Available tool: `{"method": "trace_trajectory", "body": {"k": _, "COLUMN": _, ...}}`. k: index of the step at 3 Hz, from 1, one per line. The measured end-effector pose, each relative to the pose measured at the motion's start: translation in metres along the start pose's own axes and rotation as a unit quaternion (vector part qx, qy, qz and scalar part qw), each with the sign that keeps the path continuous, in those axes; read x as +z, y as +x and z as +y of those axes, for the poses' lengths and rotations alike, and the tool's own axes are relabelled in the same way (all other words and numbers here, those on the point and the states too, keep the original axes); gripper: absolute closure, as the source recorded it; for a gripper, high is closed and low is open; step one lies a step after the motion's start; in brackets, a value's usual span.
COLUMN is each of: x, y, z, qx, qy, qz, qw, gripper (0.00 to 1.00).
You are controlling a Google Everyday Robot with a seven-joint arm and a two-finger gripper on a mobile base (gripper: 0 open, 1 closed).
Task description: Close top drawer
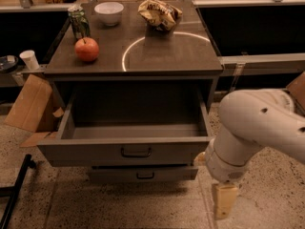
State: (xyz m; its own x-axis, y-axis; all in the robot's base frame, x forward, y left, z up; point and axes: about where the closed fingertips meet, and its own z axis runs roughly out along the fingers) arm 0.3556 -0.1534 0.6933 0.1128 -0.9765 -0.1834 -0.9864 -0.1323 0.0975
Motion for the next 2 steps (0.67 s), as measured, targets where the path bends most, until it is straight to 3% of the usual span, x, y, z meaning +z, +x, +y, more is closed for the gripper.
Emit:
{"method": "trace_trajectory", "body": {"k": 1, "x": 0.055, "y": 0.005, "z": -0.025, "qx": -0.005, "qy": -0.002, "qz": -0.004, "qw": 1.0000, "gripper": 0.50}}
{"method": "trace_trajectory", "body": {"k": 2, "x": 0.071, "y": 0.005, "z": -0.055, "qx": 0.001, "qy": 0.023, "qz": -0.011, "qw": 0.9997, "gripper": 0.73}}
